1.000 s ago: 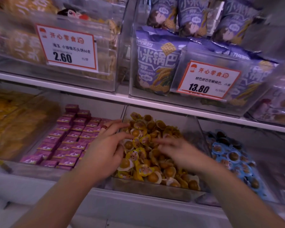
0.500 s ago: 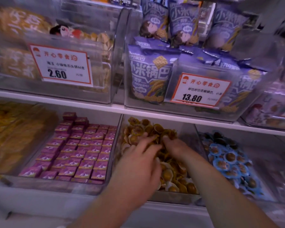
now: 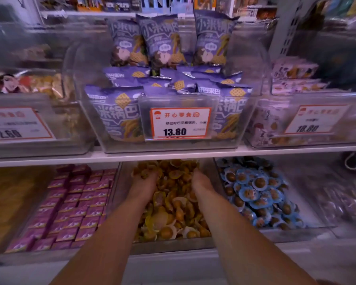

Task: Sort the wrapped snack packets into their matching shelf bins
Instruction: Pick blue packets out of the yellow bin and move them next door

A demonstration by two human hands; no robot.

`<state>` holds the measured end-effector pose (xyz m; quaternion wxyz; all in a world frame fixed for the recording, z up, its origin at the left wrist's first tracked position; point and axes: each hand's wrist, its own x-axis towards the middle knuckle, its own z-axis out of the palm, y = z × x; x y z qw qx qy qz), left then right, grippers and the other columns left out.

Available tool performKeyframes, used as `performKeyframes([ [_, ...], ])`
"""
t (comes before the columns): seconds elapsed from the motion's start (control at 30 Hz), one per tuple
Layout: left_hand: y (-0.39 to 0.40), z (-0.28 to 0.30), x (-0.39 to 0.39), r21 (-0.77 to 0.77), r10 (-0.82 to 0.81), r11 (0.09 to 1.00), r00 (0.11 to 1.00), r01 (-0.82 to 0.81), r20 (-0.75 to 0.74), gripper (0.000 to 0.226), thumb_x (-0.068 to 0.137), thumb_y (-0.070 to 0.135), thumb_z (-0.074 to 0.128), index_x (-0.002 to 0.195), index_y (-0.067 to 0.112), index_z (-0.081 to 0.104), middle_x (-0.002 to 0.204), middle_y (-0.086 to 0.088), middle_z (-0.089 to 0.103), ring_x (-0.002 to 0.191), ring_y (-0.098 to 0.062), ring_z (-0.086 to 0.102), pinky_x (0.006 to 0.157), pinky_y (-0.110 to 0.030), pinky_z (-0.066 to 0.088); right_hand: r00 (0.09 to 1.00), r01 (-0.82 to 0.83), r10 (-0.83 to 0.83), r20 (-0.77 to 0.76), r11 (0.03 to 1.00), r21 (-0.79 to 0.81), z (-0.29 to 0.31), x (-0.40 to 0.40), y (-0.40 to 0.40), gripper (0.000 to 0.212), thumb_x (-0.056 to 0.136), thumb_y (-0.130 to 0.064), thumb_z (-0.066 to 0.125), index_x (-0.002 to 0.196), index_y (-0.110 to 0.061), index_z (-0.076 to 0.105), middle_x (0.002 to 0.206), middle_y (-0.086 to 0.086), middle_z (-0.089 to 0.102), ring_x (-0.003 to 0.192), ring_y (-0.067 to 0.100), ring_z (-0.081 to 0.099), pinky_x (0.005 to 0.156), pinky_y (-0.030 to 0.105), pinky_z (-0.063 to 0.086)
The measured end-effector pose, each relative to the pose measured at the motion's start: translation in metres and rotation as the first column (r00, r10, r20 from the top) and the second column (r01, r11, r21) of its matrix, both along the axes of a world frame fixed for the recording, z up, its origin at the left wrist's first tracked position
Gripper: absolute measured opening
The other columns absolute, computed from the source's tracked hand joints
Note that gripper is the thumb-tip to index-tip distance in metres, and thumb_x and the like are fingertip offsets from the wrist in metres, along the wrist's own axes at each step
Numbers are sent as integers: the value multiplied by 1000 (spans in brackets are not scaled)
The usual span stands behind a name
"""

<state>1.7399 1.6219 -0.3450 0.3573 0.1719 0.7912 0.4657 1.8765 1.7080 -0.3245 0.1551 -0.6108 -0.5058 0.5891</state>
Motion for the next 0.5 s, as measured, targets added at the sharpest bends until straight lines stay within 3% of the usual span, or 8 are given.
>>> performKeyframes([
  [0.07,8,-6,1,-47,2,999,1000,-1,19,88,79,66,59,150,22,31,140,-14,53,124,-34,55,108,-48,41,999,-14,14,-33,1000,4,-10,-7,1,57,103,-44,24,133,-8,57,140,17,55,128,32,52,110,36,38],
  [0.13,16,-13,1,5,8,1000,992,-9,123,94,74,71,62,150,26,31,138,-11,55,118,-29,58,107,-46,42,997,41,-42,-64,999,-21,-17,-10,0,57,99,-50,33,132,-12,59,137,13,58,124,32,54,108,37,40],
  [0.23,25,-21,2,122,-46,993,926,0,375,92,65,76,67,138,23,54,129,-12,64,113,-30,64,103,-48,47,952,101,-143,-270,981,-163,-24,-16,3,53,93,-53,46,126,-14,63,128,14,63,113,32,61,104,43,47],
  [0.3,27,-17,3,144,-61,990,887,-7,457,89,61,80,68,127,22,64,124,-13,67,110,-33,66,99,-51,51,923,115,-186,-337,969,-220,-23,-23,6,55,93,-54,47,125,-12,64,125,16,65,113,35,62,103,47,48],
  [0.43,25,-8,6,210,-111,978,839,-4,532,75,77,78,56,118,17,71,112,-15,72,104,-33,69,95,-53,53,871,70,-212,-444,947,-314,-6,-26,5,58,88,-60,48,113,-14,72,104,17,74,100,35,69,92,51,55],
  [0.5,20,3,10,250,-95,967,837,-52,539,70,84,73,50,121,16,70,114,-14,71,107,-33,66,99,-56,50,853,37,-197,-484,947,-320,2,-21,7,64,86,-68,46,116,-17,70,110,16,72,105,35,67,96,53,51],
])
